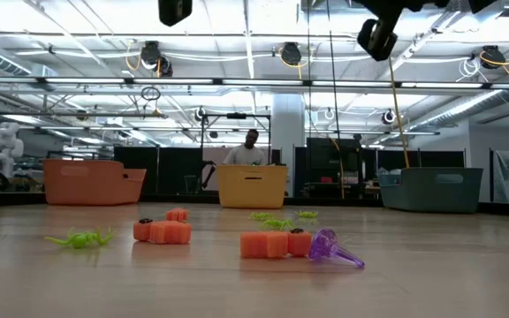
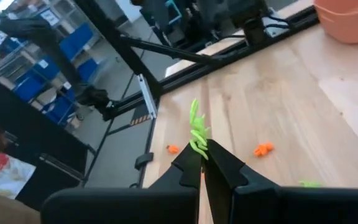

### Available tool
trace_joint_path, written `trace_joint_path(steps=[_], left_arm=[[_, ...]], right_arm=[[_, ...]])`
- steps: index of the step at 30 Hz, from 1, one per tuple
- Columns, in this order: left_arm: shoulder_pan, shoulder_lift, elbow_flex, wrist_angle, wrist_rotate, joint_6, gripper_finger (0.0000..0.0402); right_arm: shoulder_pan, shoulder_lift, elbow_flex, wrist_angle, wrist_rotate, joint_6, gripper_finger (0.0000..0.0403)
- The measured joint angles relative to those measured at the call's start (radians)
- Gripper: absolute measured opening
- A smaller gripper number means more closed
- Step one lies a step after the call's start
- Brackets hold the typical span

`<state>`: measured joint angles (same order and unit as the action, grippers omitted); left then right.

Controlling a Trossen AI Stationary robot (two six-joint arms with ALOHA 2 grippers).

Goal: Sort Halloween decoration
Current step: Put the green spider toy into the orange bin

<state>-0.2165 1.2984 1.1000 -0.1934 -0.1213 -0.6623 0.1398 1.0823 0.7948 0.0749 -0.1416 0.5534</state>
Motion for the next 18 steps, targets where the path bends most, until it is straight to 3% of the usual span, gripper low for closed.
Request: trace_joint_path(steps=[6, 18], left_arm=[[0.0, 0.0, 0.0, 0.004, -0.015, 0.074, 0.0175], [0.0, 0.0, 0.0, 0.124, -0.05, 0.068, 0.0175]], right_arm=[[0.0, -0.086, 0.0, -0.059, -0.018, -0.087, 0.0], [0.0, -0.176, 0.001, -0.065, -0.017, -0.346, 0.0]])
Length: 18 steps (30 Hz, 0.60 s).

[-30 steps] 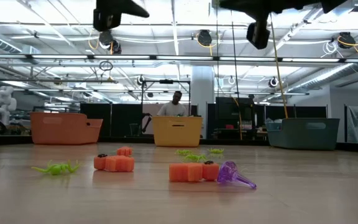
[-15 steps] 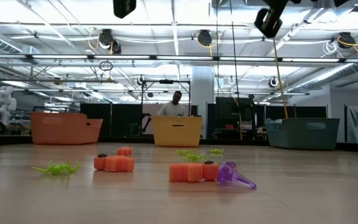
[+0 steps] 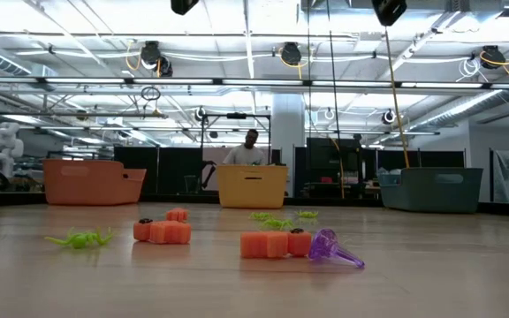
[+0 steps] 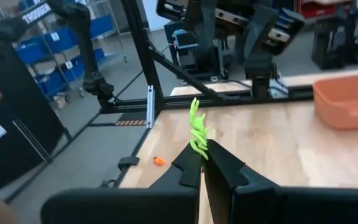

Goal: Sort Halloween decoration
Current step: Put the green spider toy into the orange bin

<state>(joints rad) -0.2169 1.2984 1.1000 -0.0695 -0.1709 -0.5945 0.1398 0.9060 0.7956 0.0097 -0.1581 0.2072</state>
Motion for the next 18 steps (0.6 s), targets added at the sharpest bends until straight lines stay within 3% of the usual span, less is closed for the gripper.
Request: trace_joint_path(steps=[11, 18], left_arm=[[-0.004, 0.0, 0.0, 0.011, -0.02, 0.029, 0.0175], [-0.004, 0.0, 0.0, 0.016, -0.043, 0.031, 0.0175]], right_arm=[[0.0, -0.003, 0.0, 0.024, 0.0, -0.212, 0.0], [0.0, -0.004, 0.0, 0.038, 0.036, -0.223, 0.0]])
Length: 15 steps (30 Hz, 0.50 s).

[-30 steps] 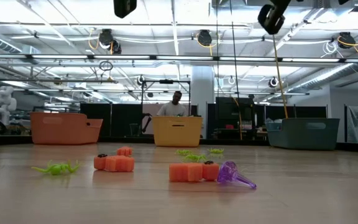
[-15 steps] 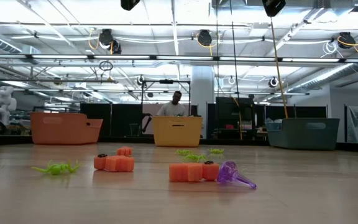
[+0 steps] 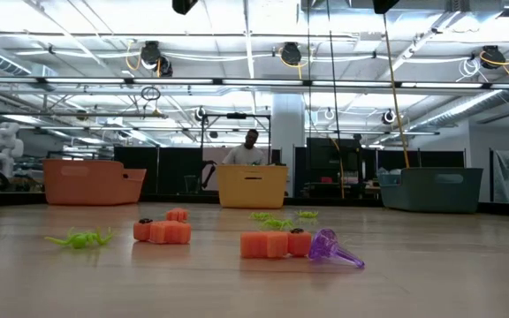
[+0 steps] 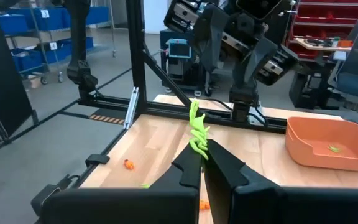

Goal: Sort Halloween decoration
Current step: Put the green spider toy into the orange bin

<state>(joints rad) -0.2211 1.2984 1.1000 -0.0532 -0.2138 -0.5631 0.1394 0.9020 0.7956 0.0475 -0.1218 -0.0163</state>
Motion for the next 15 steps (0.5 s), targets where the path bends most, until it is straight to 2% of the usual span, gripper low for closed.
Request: trace_joint_path(steps=[8, 15], left_arm=[[0.009, 0.0, 0.0, 0.063, -0.004, 0.166, 0.0175], [0.018, 0.002, 0.0, 0.147, -0.032, 0.277, 0.0175]], right_arm=[[0.0, 0.0, 0.0, 0.0, 0.001, 0.06, 0.0], [0.0, 0.001, 0.0, -0.005, 0.074, 0.129, 0.0]])
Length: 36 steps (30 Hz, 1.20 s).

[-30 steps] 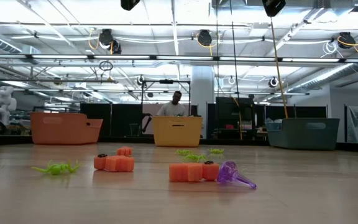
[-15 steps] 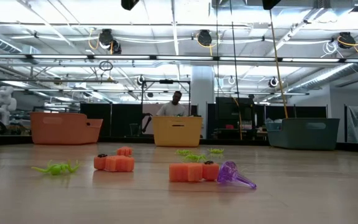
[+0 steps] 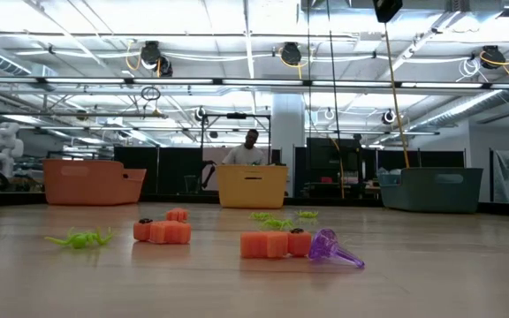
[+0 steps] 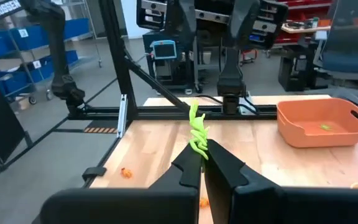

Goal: Sort Halloween decoration
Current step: Put the green spider toy into the orange bin

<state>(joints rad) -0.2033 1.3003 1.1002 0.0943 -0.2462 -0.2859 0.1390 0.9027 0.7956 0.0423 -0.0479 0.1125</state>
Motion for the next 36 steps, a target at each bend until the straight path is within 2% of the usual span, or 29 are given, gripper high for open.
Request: trace_joint_path(steps=[5, 9, 19, 30, 36], left_arm=[[0.007, 0.007, 0.0, 0.013, -0.002, 0.041, 0.0175], [0.014, 0.02, 0.0, 0.065, 0.001, 0.089, 0.0175], [0.056, 0.035, 0.001, 0.128, -0.002, 0.122, 0.0176], [0.094, 0.086, 0.001, 0.212, 0.032, 0.117, 0.0232], [0.1, 0.146, 0.001, 0.261, 0.07, 0.118, 0.0238]], right_arm=[[0.0, 0.025, 0.0, 0.008, 0.003, 0.051, 0.0], [0.0, 0.068, 0.0, 0.099, 0.004, 0.088, 0.0], [-0.002, 0.144, 0.0, 0.247, 0.129, 0.057, 0.0], [-0.032, 0.198, 0.0, 0.324, 0.131, 0.04, 0.0], [-0.049, 0.205, 0.0, 0.336, 0.13, 0.04, 0.0]])
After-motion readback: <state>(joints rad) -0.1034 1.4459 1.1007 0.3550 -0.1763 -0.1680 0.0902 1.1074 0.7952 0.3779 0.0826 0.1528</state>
